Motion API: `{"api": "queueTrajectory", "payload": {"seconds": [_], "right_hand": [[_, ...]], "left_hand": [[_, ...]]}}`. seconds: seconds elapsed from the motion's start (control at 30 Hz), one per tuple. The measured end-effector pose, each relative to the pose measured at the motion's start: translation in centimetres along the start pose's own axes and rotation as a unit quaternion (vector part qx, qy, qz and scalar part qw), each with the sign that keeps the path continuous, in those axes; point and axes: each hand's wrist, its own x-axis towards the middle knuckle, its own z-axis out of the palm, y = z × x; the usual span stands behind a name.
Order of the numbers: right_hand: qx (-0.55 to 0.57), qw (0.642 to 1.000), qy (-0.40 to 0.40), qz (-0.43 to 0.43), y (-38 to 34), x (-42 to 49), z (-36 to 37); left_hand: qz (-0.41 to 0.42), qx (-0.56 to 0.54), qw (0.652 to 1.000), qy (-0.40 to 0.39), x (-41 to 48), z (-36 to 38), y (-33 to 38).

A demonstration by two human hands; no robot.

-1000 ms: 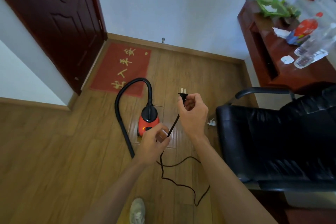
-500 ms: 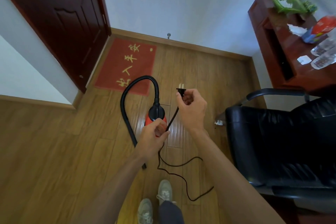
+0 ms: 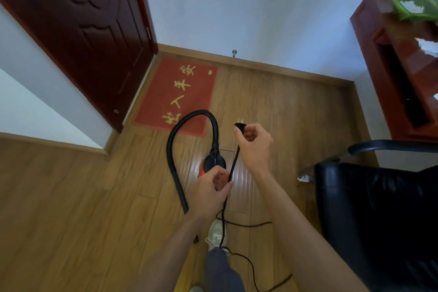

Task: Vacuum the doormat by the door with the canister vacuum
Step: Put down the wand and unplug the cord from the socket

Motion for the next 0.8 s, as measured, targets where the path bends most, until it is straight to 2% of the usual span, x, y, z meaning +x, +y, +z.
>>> {"api": "queueTrajectory", "payload": {"seconds": [0.37, 0.8], "right_hand": [[-0.023, 0.994, -0.086, 0.069, 5.6, 8.6, 5.8], [-0.053, 0.988, -0.123, 0.075, 9.5, 11.5, 10.7]], "left_hand": [[-0.107, -0.028, 0.994, 0.022, 8.3, 2.7, -2.8], [-0.144, -0.023, 0.987, 0.061, 12.7, 3.4, -7.3]]}}
